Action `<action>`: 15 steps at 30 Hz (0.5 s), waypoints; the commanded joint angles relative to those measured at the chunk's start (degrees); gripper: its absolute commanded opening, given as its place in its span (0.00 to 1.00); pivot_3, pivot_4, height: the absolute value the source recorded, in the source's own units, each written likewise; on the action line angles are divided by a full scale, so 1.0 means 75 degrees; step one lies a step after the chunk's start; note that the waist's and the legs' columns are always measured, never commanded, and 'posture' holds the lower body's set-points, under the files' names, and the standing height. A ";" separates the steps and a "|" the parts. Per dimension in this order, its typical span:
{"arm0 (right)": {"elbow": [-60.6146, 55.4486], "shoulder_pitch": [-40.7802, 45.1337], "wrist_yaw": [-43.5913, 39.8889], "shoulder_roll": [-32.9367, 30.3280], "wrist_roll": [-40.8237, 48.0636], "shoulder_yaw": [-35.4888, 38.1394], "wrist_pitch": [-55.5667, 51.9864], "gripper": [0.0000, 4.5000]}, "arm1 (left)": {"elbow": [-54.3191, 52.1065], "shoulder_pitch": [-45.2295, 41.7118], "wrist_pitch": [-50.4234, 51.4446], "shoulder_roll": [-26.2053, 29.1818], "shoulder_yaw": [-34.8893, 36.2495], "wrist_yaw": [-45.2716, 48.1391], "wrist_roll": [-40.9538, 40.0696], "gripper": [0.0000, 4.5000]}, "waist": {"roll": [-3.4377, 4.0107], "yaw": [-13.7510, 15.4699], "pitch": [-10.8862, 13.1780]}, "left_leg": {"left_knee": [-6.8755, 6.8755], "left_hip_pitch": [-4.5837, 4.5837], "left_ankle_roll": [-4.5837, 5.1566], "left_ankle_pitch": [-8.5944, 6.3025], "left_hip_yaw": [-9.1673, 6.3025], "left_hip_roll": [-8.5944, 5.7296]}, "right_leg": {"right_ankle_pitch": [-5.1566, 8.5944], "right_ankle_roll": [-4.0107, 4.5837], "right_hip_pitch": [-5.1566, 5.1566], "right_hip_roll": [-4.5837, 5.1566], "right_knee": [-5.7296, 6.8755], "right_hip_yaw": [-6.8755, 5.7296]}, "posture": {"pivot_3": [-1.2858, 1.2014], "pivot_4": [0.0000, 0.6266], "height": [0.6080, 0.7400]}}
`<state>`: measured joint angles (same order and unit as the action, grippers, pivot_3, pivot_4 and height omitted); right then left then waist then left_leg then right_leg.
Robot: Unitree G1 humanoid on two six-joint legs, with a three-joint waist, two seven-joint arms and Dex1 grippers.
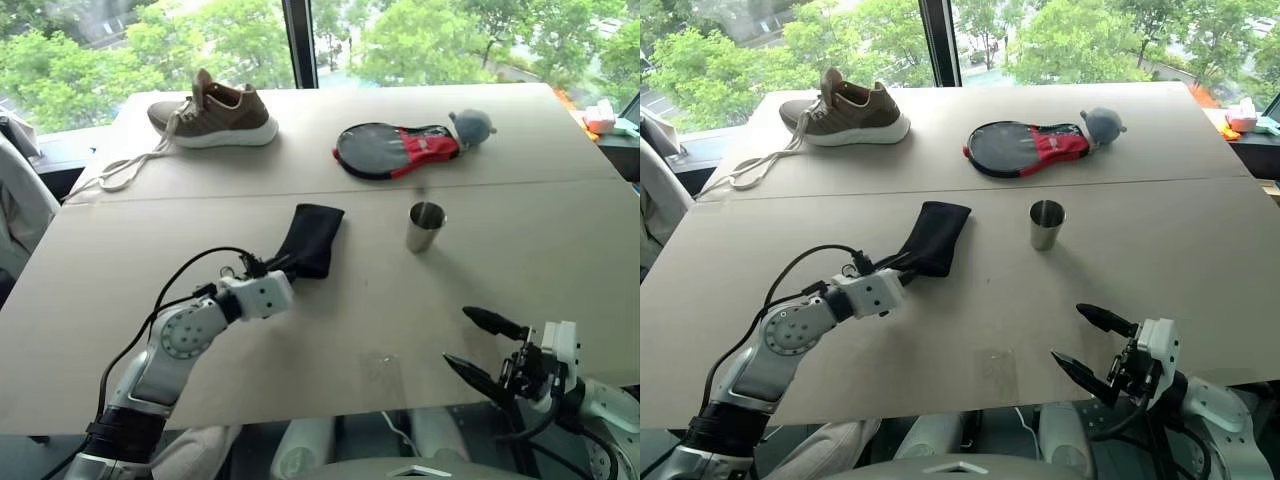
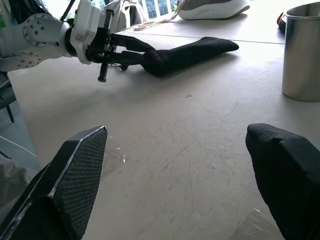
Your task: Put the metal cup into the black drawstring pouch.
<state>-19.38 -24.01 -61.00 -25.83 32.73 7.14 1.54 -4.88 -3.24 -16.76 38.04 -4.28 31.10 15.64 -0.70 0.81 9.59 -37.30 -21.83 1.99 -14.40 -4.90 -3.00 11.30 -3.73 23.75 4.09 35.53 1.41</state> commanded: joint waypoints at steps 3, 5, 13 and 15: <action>-0.0250 -0.0008 0.0037 -0.0014 0.0094 0.0028 0.0140 1.00 | -0.0189 -0.0102 -0.0051 -0.0016 -0.0009 -0.0094 0.0017 0.01 | 0.0000 0.0000 0.0000 | 0.0000 0.0000 0.0005 0.0003 -0.0001 0.0000 | 0.0000 0.0000 0.0000 0.0001 0.0000 0.0000 | 0.52 0.24 0.97; -0.0262 0.0106 0.0071 -0.0046 0.0107 0.0072 0.0124 1.00 | -0.0372 -0.0078 0.0153 -0.0142 0.0025 -0.0059 -0.0212 0.01 | 0.0000 0.0000 0.0000 | 0.0000 0.0000 0.0005 0.0003 -0.0001 0.0000 | -0.0001 -0.0001 0.0000 0.0001 0.0000 0.0000 | 0.52 0.24 0.97; -0.0401 0.1780 0.1318 -0.0154 -0.0941 0.0133 0.0081 1.00 | -0.1611 -0.0465 0.3120 -0.1430 0.0603 -0.0017 -0.2514 0.01 | -0.0001 -0.0009 0.0000 | -0.0006 0.0003 0.0006 0.0004 -0.0002 -0.0001 | -0.0004 -0.0005 0.0000 -0.0008 0.0015 -0.0004 | 0.52 0.24 0.97; -0.0466 0.2422 0.1780 -0.0273 -0.1349 0.0122 -0.0076 1.00 | -0.1917 -0.0696 0.4066 -0.1711 0.0768 -0.0205 -0.2973 0.01 | 0.0000 -0.0013 0.0001 | -0.0007 0.0004 0.0005 0.0005 -0.0001 -0.0004 | -0.0005 -0.0004 0.0001 -0.0023 0.0020 -0.0006 | 0.52 0.24 0.97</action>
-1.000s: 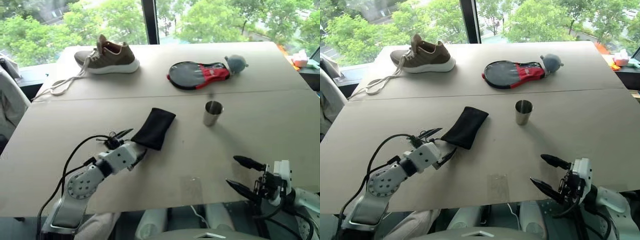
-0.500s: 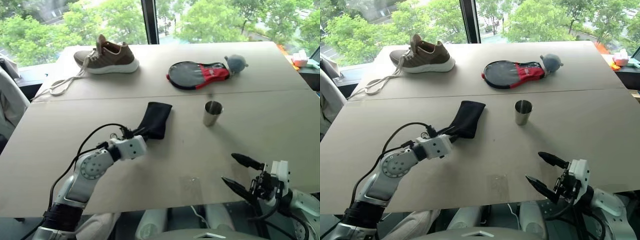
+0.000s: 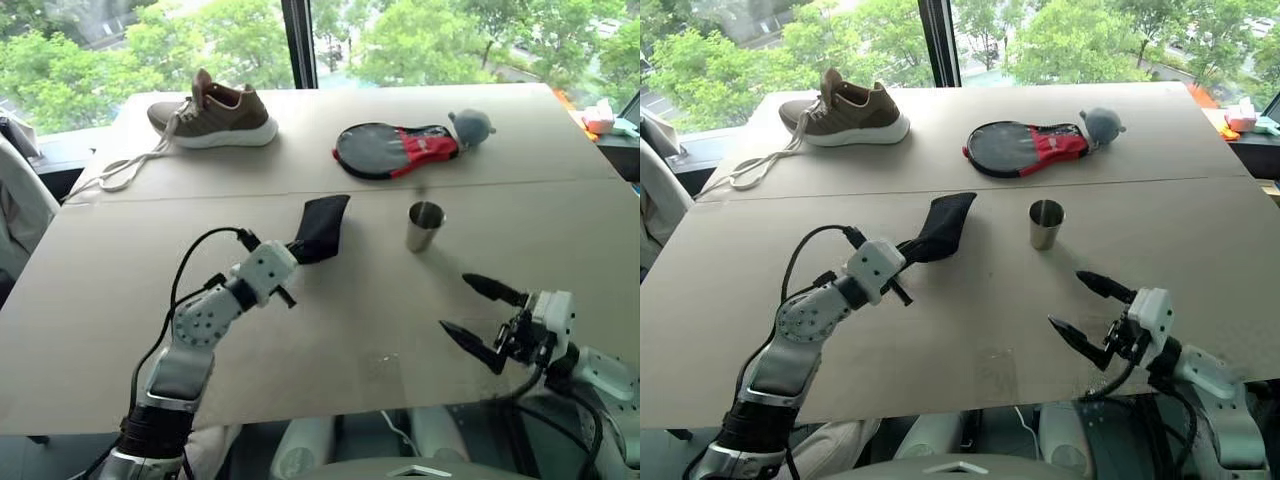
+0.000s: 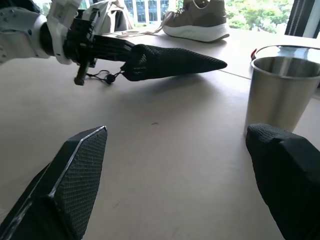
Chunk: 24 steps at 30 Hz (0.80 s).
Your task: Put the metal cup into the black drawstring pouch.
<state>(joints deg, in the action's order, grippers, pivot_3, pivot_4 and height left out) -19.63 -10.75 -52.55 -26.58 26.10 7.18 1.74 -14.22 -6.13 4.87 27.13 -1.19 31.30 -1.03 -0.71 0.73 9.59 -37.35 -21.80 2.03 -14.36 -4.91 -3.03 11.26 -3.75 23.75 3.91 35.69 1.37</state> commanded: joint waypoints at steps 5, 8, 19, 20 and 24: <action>-0.0175 0.2648 0.0699 -0.1391 -0.1942 -0.0703 -0.0985 1.00 | -0.1233 -0.0997 0.3407 -0.0732 0.0691 -0.0583 -0.1864 0.01 | -0.0006 -0.0008 -0.0001 | -0.0009 -0.0002 0.0000 0.0002 -0.0003 -0.0013 | -0.0017 0.0025 -0.0001 -0.0009 0.0006 -0.0001 | 0.52 0.24 0.97; 0.0155 0.3426 0.0474 -0.2058 -0.2754 -0.1346 -0.1328 1.00 | -0.1432 -0.1414 0.4374 -0.0911 0.0903 -0.0859 -0.2360 0.01 | -0.0015 0.0016 0.0003 | -0.0009 -0.0012 -0.0004 0.0004 -0.0023 -0.0018 | -0.0018 0.0029 -0.0001 -0.0009 0.0005 -0.0022 | 0.52 0.24 0.97; 0.1777 0.5602 -0.0281 -0.2535 -0.4524 -0.2957 -0.1011 1.00 | -0.1481 -0.2412 0.6247 -0.1472 0.1885 -0.1663 -0.4045 0.01 | -0.0033 -0.0012 0.0015 | -0.0009 -0.0017 -0.0039 0.0024 -0.0024 -0.0030 | -0.0019 0.0030 0.0000 0.0006 0.0002 -0.0024 | 0.52 0.24 0.97; 0.1860 0.5652 -0.0414 -0.2578 -0.4595 -0.3044 -0.0971 1.00 | -0.1478 -0.2424 0.6270 -0.1462 0.1894 -0.1686 -0.4102 0.01 | -0.0035 -0.0012 0.0016 | -0.0010 -0.0018 -0.0040 0.0024 -0.0024 -0.0031 | -0.0019 0.0030 0.0001 0.0007 0.0001 -0.0023 | 0.52 0.24 0.97; 0.1993 0.5624 -0.0843 -0.2795 -0.4707 -0.3181 -0.0776 1.00 | -0.1463 -0.2406 0.6291 -0.1354 0.1857 -0.1745 -0.4164 0.01 | -0.0037 0.0005 0.0017 | -0.0010 -0.0019 -0.0040 0.0025 -0.0024 -0.0038 | -0.0019 0.0030 0.0000 0.0013 -0.0001 -0.0022 | 0.52 0.24 0.97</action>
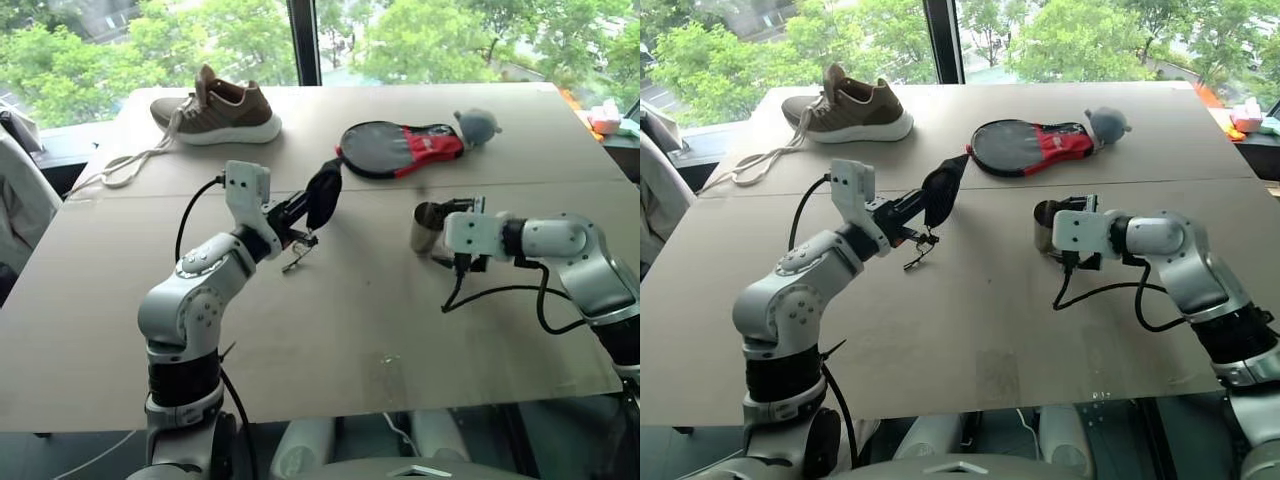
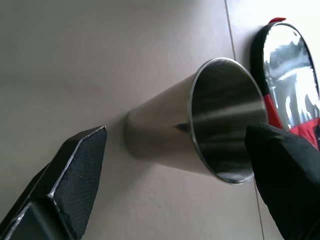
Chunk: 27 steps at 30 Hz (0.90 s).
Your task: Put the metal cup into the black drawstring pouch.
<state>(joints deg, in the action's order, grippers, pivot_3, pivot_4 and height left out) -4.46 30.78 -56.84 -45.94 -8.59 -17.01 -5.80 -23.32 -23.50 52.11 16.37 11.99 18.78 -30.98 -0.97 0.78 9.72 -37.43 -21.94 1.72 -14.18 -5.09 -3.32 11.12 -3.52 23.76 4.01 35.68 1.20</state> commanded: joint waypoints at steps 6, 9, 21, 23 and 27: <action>-0.0073 0.0045 -0.0477 -0.0293 -0.0065 0.0157 0.0367 0.62 | -0.0263 -0.0050 -0.0005 0.0100 0.0056 -0.0158 -0.0279 0.00 | -0.0004 -0.0018 0.0002 | 0.0000 0.0002 -0.0001 0.0000 0.0002 0.0001 | 0.0000 0.0000 0.0000 0.0000 -0.0001 0.0003 | 0.52 0.24 0.97; -0.0129 0.0050 -0.0526 -0.0318 -0.0044 0.0212 0.0361 0.30 | -0.0242 -0.0051 -0.0005 0.0106 0.0055 -0.0188 -0.0311 0.00 | -0.0004 -0.0015 0.0002 | 0.0000 0.0002 -0.0001 0.0000 0.0002 0.0001 | 0.0000 0.0000 0.0000 0.0000 -0.0001 0.0003 | 0.52 0.24 0.97; -0.1145 0.0669 -0.0053 0.1013 0.1174 0.0737 -0.0444 0.02 | -0.0117 -0.0263 0.0480 -0.0044 0.0228 -0.0373 -0.0947 0.00 | -0.0005 -0.0060 0.0006 | 0.0001 0.0001 -0.0002 0.0001 0.0003 0.0006 | -0.0001 0.0000 0.0003 -0.0003 0.0000 0.0007 | 0.52 0.24 0.97; -0.1366 0.0799 0.0092 0.1473 0.1392 0.0705 -0.0287 0.02 | -0.0182 -0.0265 0.0571 -0.0075 0.0248 -0.0421 -0.1087 0.00 | -0.0005 -0.0067 0.0006 | 0.0001 0.0004 -0.0003 0.0001 -0.0001 0.0008 | -0.0001 0.0001 0.0002 -0.0005 0.0001 0.0005 | 0.52 0.24 0.97; -0.1728 0.0966 0.0154 0.2115 0.1909 0.0692 -0.0273 0.02 | -0.0250 -0.0281 0.0516 0.0003 0.0082 -0.0417 -0.1099 0.00 | -0.0006 -0.0017 0.0006 | 0.0001 0.0001 -0.0004 0.0001 -0.0006 0.0001 | -0.0001 0.0001 0.0002 -0.0002 0.0002 0.0000 | 0.52 0.24 0.97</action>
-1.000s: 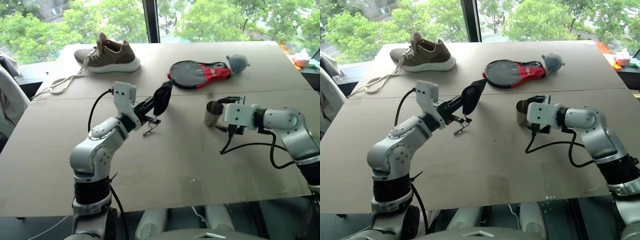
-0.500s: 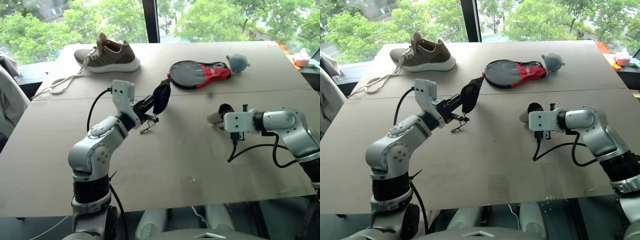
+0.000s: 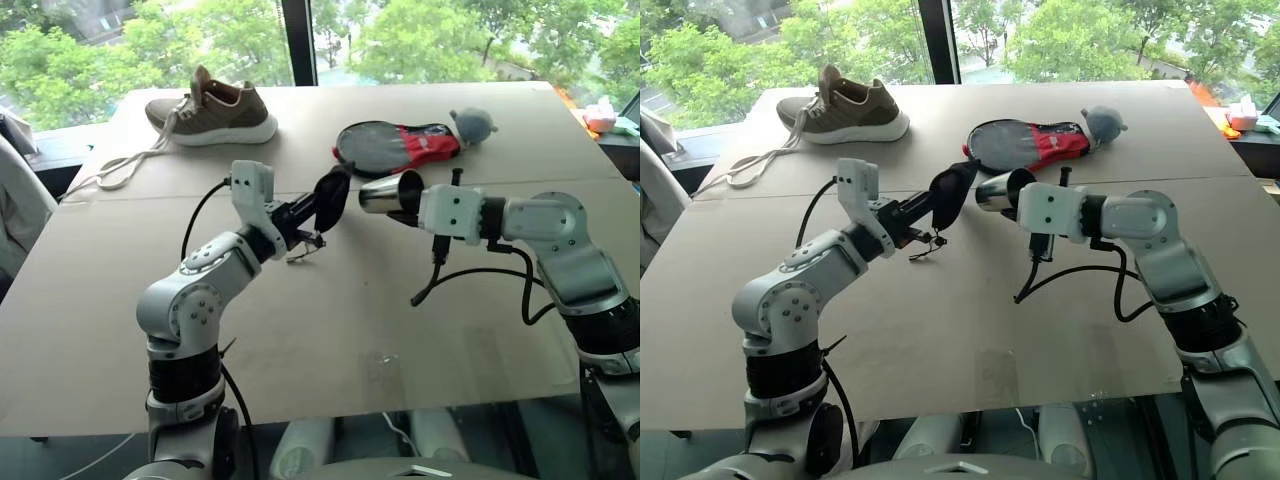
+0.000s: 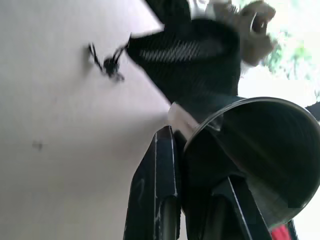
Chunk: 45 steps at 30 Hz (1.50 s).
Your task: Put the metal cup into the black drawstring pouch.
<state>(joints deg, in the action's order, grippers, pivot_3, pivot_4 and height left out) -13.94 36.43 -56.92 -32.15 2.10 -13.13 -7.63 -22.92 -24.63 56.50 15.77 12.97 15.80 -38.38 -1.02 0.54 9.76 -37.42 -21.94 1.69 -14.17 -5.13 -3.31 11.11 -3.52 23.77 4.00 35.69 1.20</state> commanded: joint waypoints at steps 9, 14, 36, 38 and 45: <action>-0.0362 0.0303 0.0053 0.0604 0.0344 -0.0306 0.0252 0.02 | -0.0518 -0.0116 -0.0070 -0.0037 -0.0136 -0.0150 -0.0318 0.00 | 0.0000 0.0011 0.0000 | 0.0002 0.0000 0.0000 0.0000 -0.0002 -0.0009 | -0.0001 0.0001 0.0005 0.0003 0.0005 0.0001 | 0.52 0.24 0.97; 0.0514 0.0161 0.0804 0.0519 -0.0551 -0.0360 0.0602 0.02 | -0.0631 -0.0110 0.0062 -0.0179 -0.0050 -0.0161 -0.0840 0.00 | 0.0000 0.0010 0.0000 | 0.0002 0.0001 0.0000 0.0000 0.0001 -0.0009 | -0.0001 0.0001 0.0006 0.0003 0.0007 0.0004 | 0.52 0.24 0.97; 0.2209 0.0324 0.1647 0.0573 -0.3223 -0.1667 0.2959 0.02 | -0.0750 -0.0259 0.0385 -0.0405 -0.0721 -0.0035 -0.2215 0.00 | -0.0001 -0.0154 0.0001 | 0.0007 0.0002 -0.0013 0.0008 0.0006 -0.0010 | 0.0000 0.0001 0.0014 -0.0003 0.0010 0.0016 | 0.52 0.24 0.97; 0.2327 0.0389 0.1627 0.0679 -0.3302 -0.1722 0.2997 0.02 | -0.0820 -0.0220 0.0440 -0.0383 -0.0782 0.0025 -0.2360 0.00 | -0.0001 -0.0159 0.0001 | 0.0007 0.0001 -0.0013 0.0008 0.0007 -0.0010 | 0.0000 0.0001 0.0014 -0.0002 0.0011 0.0017 | 0.52 0.24 0.97; 0.2367 0.0082 0.1664 0.1354 -0.2572 -0.1458 0.2463 0.02 | -0.0877 -0.0079 0.0580 -0.0428 -0.0904 -0.0002 -0.2717 0.00 | -0.0002 -0.0156 0.0001 | 0.0009 0.0001 -0.0013 0.0008 0.0004 -0.0011 | 0.0000 0.0002 0.0015 -0.0001 0.0010 0.0016 | 0.52 0.24 0.97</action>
<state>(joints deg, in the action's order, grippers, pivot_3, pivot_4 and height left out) 4.99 38.43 -44.73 -25.46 -22.02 -25.78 15.16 -25.88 -24.35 61.12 13.18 8.44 13.80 -55.24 -1.03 -0.62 9.77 -37.35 -21.93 1.60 -14.11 -5.12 -3.39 11.11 -3.51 23.88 3.99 35.77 1.31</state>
